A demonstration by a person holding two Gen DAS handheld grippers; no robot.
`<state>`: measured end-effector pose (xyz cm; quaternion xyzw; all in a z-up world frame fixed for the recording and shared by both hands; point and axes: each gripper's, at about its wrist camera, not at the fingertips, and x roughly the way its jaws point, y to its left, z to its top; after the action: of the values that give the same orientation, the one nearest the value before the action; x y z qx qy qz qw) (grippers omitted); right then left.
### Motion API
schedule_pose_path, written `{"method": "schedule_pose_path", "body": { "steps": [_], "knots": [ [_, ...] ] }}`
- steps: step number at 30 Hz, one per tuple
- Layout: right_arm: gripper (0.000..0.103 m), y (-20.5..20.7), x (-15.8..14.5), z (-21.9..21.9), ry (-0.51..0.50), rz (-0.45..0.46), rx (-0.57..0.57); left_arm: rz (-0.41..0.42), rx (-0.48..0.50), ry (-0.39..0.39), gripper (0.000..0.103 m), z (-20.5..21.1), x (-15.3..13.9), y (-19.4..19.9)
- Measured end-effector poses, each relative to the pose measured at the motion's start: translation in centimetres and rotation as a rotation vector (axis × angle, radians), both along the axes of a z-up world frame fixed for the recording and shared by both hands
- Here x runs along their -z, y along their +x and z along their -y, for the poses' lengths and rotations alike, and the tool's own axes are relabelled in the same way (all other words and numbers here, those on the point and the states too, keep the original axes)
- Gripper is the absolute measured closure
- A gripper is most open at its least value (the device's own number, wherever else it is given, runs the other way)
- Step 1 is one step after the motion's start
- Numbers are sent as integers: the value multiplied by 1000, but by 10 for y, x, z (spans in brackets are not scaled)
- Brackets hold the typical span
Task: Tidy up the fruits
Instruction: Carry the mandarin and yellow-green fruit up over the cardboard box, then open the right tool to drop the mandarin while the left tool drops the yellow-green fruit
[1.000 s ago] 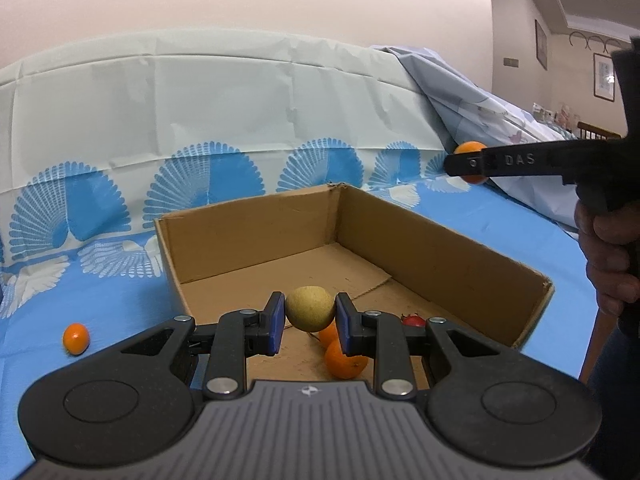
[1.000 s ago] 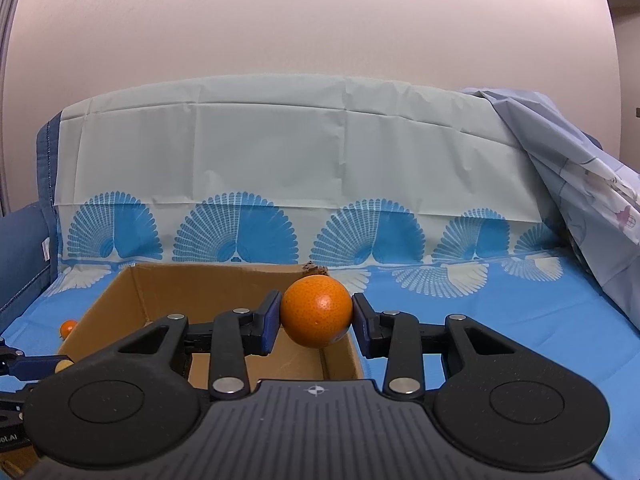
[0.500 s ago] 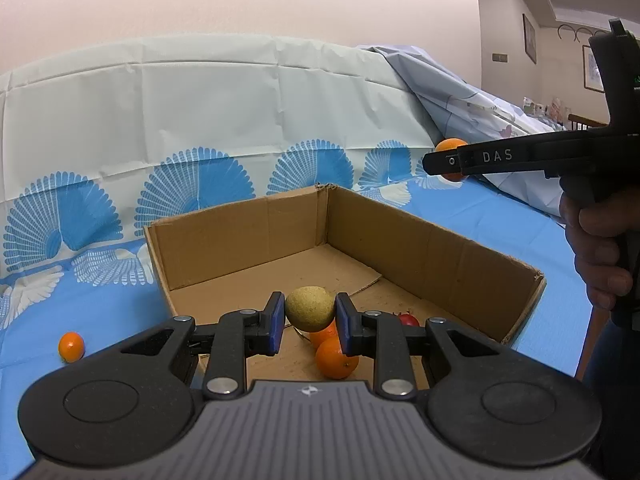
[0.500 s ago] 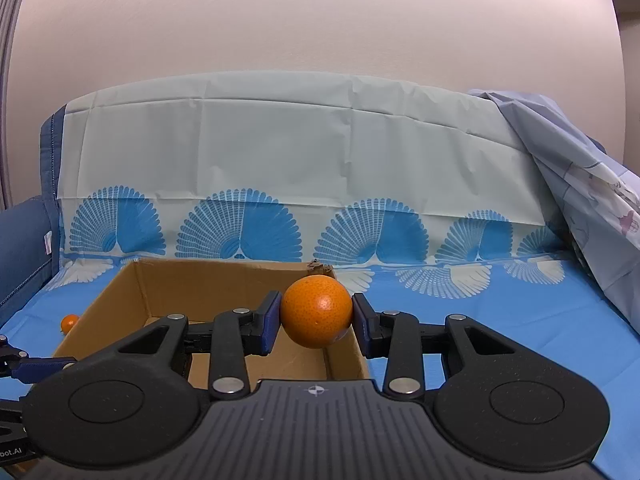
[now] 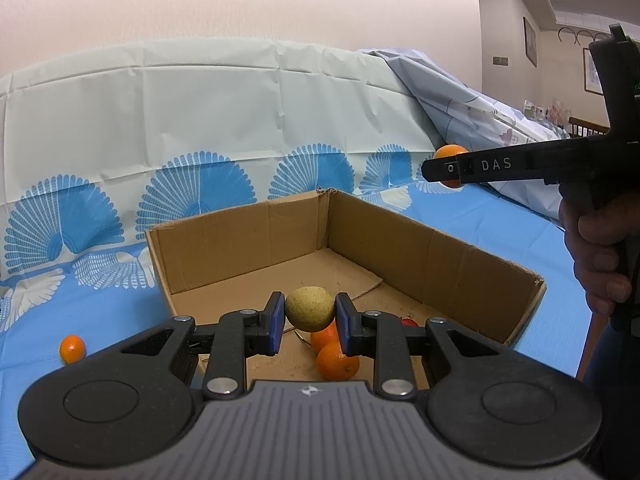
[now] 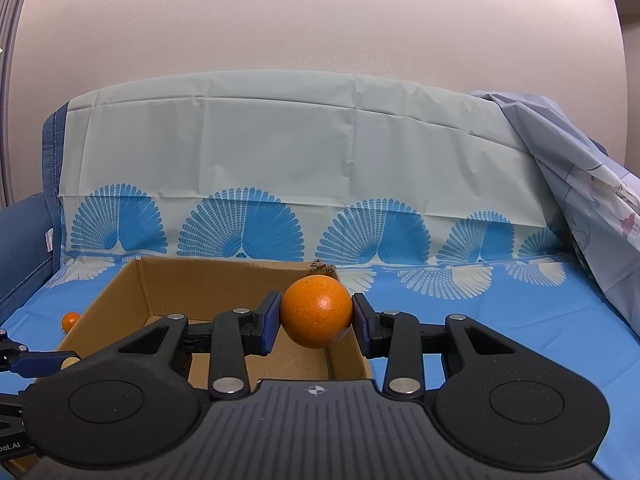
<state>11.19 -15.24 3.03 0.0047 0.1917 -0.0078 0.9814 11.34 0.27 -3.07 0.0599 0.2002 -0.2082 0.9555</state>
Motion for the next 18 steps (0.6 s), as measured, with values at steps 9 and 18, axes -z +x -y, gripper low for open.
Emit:
{"method": "schedule_pose_path", "body": {
  "steps": [9,18],
  "knots": [
    [64,2,0,-2,-6,-1,-6,2,0,-1,73,0,-1,0],
    [64,2,0,-4,-7,-6,-7,-5,0,1,68,0,-2,1]
  ]
}}
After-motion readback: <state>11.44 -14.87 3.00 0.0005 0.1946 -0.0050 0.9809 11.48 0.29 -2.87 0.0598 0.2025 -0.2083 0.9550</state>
